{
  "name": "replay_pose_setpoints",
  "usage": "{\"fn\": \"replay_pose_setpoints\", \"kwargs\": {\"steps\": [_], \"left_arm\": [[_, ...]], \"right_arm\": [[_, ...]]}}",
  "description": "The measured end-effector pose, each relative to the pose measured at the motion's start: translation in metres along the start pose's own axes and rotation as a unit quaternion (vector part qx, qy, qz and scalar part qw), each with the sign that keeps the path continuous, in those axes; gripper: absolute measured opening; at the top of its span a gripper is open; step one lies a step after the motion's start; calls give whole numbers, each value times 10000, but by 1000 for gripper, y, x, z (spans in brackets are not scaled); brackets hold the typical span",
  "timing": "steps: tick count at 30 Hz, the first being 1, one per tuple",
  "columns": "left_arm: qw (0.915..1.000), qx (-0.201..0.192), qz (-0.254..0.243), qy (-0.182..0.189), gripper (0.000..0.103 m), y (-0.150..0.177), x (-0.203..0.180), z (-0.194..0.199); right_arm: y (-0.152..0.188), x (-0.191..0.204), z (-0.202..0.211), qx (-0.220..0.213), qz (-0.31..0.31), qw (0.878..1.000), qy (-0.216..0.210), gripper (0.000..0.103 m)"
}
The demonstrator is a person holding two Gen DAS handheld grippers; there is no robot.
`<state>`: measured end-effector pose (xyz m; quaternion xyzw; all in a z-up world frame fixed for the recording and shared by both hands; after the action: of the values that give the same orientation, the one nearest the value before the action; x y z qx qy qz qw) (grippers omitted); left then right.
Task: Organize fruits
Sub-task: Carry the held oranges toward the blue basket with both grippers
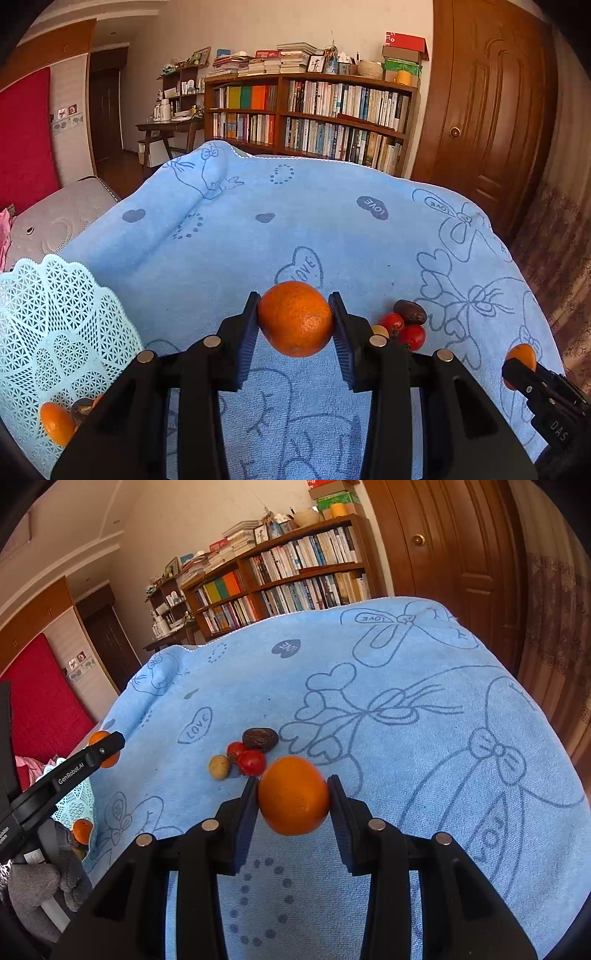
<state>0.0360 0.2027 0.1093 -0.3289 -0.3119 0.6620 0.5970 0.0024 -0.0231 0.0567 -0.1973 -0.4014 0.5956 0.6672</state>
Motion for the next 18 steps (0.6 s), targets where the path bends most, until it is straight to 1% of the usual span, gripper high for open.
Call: {"fn": "replay_pose_setpoints", "kwargs": {"steps": [4, 8, 12, 18], "left_arm": [[9999, -44, 97, -41, 39, 1, 12, 9], [9998, -26, 176, -86, 39, 2, 21, 13], [9996, -171, 204, -108, 39, -1, 30, 28], [9987, -418, 222, -191, 39, -4, 43, 51]], "right_arm": [[-1, 11, 11, -100, 94, 9998, -141, 38], [5, 24, 12, -38, 203, 9995, -245, 38], [8, 35, 17, -60, 292, 9990, -336, 38], [9, 50, 32, -202, 387, 9978, -495, 38]]}}
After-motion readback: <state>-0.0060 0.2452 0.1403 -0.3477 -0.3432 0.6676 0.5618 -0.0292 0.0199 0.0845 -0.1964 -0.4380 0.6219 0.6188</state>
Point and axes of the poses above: each gripper's, at about its wrist camera, not at the fingertips, and z roughly against the way its jaws point, x to its left, y to its underside, the point moved 2 cm from there along -z, roughly the way its jaws point
